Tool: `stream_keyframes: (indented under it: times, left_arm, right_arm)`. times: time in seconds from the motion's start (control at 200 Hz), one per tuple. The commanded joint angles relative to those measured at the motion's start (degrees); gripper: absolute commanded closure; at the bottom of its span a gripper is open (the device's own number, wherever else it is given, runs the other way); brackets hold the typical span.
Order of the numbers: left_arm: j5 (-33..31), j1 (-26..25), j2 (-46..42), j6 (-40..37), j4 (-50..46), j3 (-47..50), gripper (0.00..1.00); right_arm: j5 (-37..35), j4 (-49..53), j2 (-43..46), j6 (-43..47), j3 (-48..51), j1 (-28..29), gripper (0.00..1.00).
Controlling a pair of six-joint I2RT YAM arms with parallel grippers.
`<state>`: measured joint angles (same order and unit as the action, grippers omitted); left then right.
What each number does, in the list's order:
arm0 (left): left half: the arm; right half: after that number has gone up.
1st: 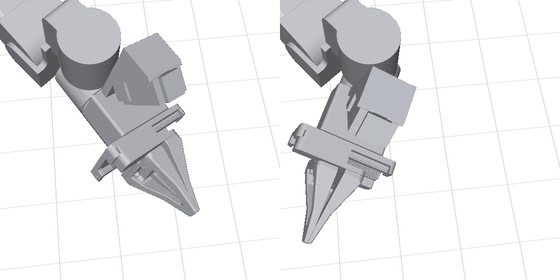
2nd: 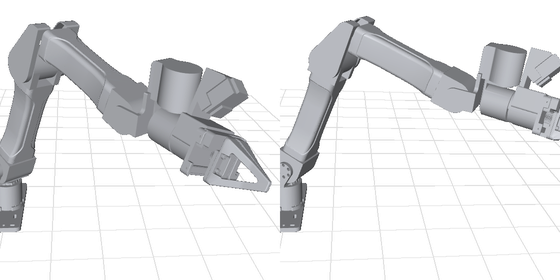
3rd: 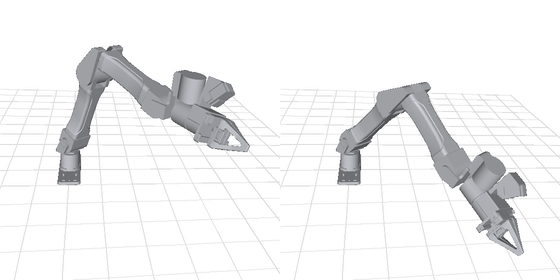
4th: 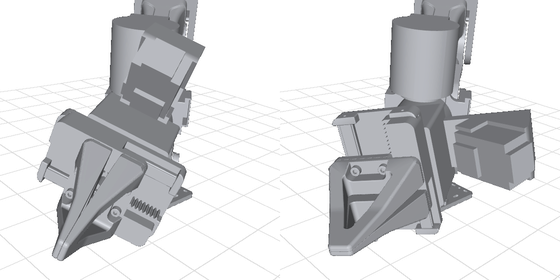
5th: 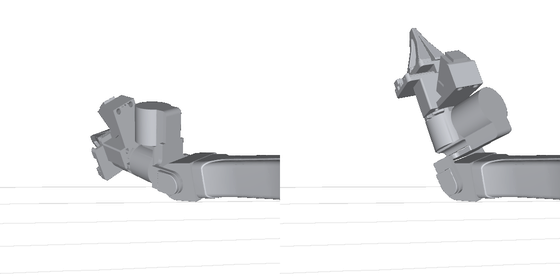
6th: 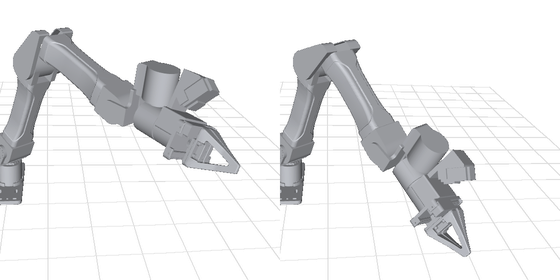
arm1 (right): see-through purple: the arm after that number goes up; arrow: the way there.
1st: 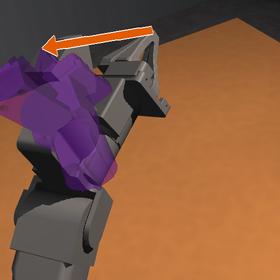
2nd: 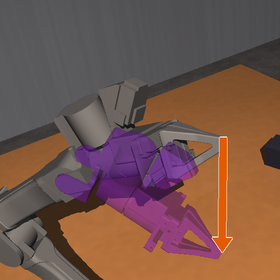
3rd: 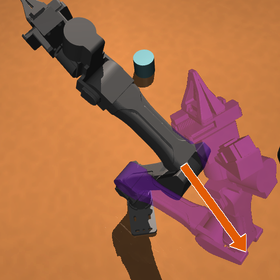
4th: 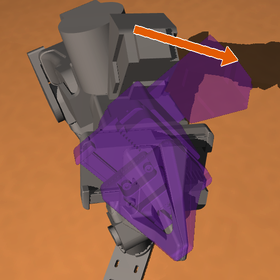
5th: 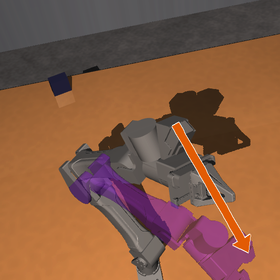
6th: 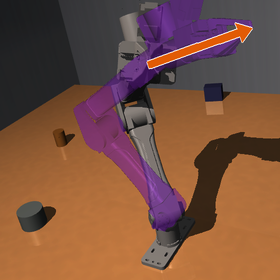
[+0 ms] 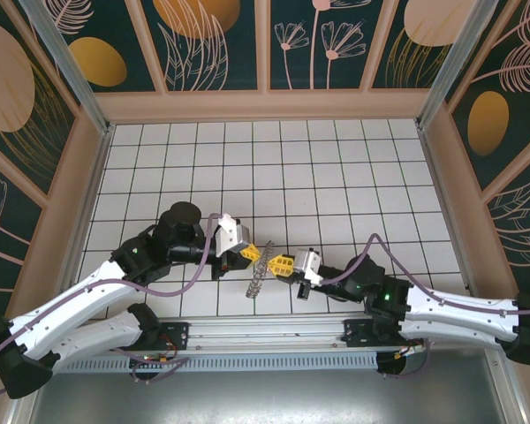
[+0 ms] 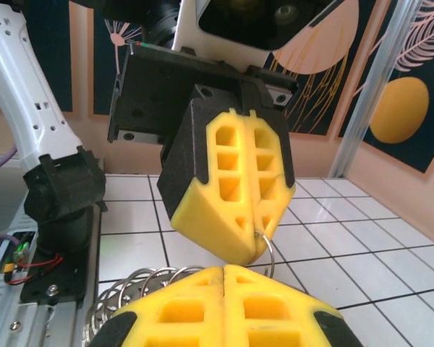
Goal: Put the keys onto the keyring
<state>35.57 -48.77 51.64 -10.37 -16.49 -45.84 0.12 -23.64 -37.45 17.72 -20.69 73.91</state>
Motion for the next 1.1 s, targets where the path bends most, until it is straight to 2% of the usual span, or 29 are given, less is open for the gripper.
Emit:
stream_keyframes:
  times: [0.0,0.47,1.096]
  left_arm:
    - [1.6,-0.4,-0.7,-0.7,3.1,0.2,1.0]
    - [2.0,-0.3,-0.9,-0.7,3.4,0.4,1.0]
    - [1.7,-0.4,-1.3,-0.6,3.4,0.4,1.0]
  right_arm:
    - [-5.7,-5.0,0.4,2.7,-1.1,1.2,1.0]
    - [-8.5,-8.3,0.4,3.3,0.6,1.5,1.0]
    - [-8.6,-6.3,-2.2,2.3,0.0,1.5,1.0]
